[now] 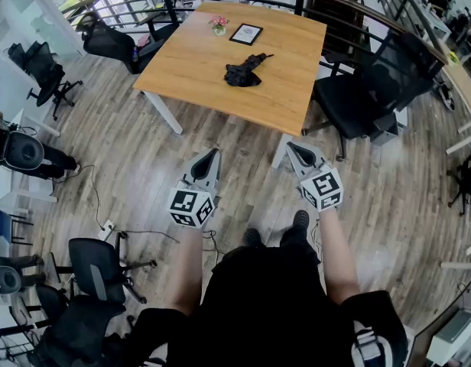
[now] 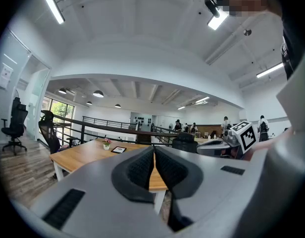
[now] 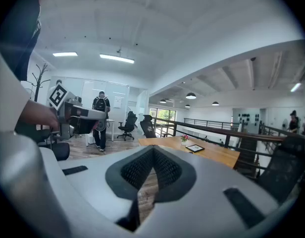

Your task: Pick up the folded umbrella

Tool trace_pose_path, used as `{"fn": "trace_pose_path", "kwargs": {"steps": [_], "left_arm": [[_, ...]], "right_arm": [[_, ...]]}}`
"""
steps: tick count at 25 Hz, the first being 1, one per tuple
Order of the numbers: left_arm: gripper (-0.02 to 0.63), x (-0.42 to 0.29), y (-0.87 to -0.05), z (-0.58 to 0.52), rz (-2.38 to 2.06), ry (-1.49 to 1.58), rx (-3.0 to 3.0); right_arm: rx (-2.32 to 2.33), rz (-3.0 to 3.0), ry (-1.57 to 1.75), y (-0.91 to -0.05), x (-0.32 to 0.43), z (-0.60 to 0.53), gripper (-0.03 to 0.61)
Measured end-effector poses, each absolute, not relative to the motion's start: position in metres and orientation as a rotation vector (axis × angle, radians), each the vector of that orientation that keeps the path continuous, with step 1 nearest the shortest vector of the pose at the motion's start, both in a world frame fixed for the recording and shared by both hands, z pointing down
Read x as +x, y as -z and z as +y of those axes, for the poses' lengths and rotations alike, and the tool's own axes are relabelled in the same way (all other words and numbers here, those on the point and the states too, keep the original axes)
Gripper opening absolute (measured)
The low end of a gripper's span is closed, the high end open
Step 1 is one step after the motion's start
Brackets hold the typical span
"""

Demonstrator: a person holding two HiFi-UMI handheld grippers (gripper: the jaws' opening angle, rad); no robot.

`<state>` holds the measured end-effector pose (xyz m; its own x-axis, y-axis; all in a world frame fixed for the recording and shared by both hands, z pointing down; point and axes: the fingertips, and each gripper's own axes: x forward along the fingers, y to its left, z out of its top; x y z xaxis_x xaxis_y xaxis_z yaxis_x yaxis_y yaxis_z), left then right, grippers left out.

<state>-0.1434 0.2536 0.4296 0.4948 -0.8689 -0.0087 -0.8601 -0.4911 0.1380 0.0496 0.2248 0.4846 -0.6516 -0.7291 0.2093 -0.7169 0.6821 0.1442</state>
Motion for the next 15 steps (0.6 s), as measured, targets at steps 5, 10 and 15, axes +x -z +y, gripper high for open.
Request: {"fn": "trace_pose_path", "kwargs": {"steps": [5,10,15], "left_arm": [[0.028,-0.1403,-0.4296,0.2522,-1.519,0.110,2.621],[0.028,-0.1431,-0.4338,0.2530,-1.516,0.103,2.618],[0.028,-0.1459,-0.4356,0.2529,-1.515,0.105,2.616]], "right_arm": [[1.160,-2.645,0.070,-0.4833,0.0480,0.2253,0.009],[1.171,-2.648,0.060,-0.4864,0.0463,0.2240,0.008],[1.174,-2.632,0.057,-0.4898,0.0449,0.2243,0.009]]}}
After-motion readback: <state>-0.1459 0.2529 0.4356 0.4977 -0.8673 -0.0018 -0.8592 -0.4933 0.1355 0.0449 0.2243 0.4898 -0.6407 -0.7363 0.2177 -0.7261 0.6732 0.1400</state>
